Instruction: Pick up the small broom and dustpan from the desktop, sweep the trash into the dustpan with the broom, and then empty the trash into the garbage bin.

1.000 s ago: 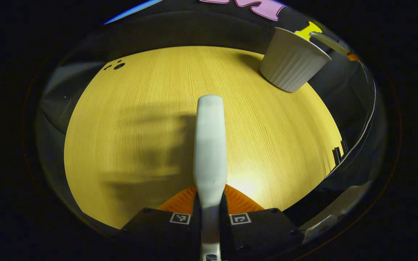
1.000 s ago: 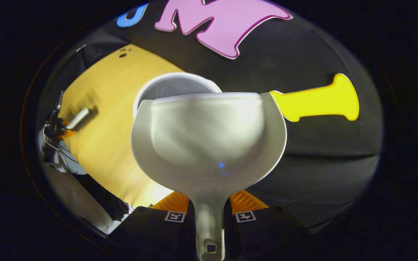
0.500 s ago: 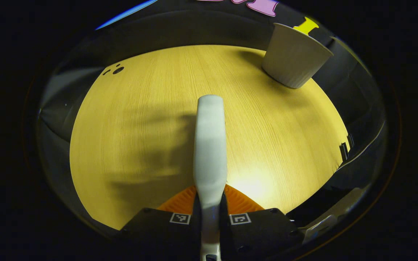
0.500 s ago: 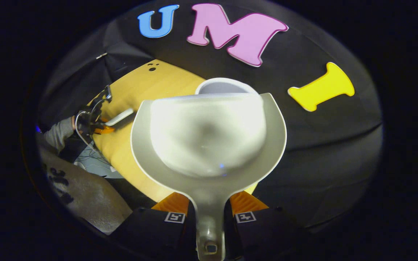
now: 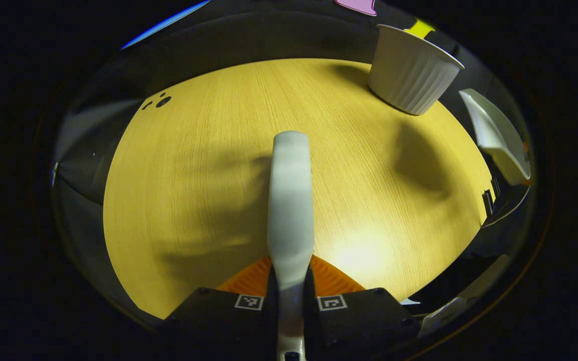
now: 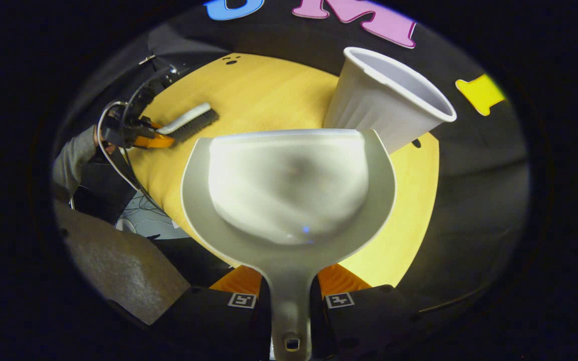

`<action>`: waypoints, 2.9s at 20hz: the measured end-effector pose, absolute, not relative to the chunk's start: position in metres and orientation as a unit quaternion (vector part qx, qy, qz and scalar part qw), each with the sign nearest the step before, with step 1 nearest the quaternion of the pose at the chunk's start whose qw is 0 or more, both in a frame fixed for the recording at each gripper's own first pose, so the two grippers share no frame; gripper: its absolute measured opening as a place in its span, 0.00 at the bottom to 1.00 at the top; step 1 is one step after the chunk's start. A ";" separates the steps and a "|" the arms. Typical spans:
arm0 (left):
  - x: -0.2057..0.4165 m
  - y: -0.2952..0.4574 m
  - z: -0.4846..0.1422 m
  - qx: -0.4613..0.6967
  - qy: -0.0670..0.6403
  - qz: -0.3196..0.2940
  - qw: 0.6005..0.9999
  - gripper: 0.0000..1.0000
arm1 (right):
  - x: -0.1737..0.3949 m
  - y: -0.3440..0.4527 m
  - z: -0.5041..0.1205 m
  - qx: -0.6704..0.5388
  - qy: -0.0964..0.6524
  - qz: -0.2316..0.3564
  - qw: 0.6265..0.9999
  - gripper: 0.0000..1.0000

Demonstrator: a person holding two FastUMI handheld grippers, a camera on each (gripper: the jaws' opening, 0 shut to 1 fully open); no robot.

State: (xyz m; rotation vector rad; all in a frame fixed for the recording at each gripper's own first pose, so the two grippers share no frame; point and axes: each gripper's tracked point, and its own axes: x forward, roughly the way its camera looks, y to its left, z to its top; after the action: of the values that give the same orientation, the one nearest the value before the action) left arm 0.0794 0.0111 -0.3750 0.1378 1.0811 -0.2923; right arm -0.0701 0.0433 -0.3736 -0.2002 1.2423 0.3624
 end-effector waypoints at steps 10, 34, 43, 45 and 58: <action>0.080 0.014 -0.376 0.088 0.512 -0.130 0.845 0.25 | -0.042 0.105 -0.474 -0.049 0.596 0.132 0.791 0.35; 0.068 0.023 -0.294 0.125 0.436 -0.115 0.884 0.27 | -0.038 0.104 -0.390 0.029 0.512 0.145 0.846 0.40; 0.052 -0.010 -0.150 0.021 0.236 -0.099 0.967 0.27 | -0.007 0.110 -0.257 0.040 0.324 0.120 0.938 0.39; 0.044 -0.011 -0.127 0.003 0.188 -0.089 0.978 0.27 | 0.002 0.110 -0.236 0.037 0.270 0.110 0.956 0.39; 0.022 -0.016 -0.106 -0.036 0.134 -0.071 0.988 0.27 | 0.007 0.112 -0.194 0.014 0.189 0.096 0.977 0.42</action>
State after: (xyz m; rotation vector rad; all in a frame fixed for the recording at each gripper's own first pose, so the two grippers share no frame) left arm 0.0223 -0.0163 -0.1058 -0.0715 0.2688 -0.1433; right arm 0.0073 0.1125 -0.1939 0.0277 0.3803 0.1940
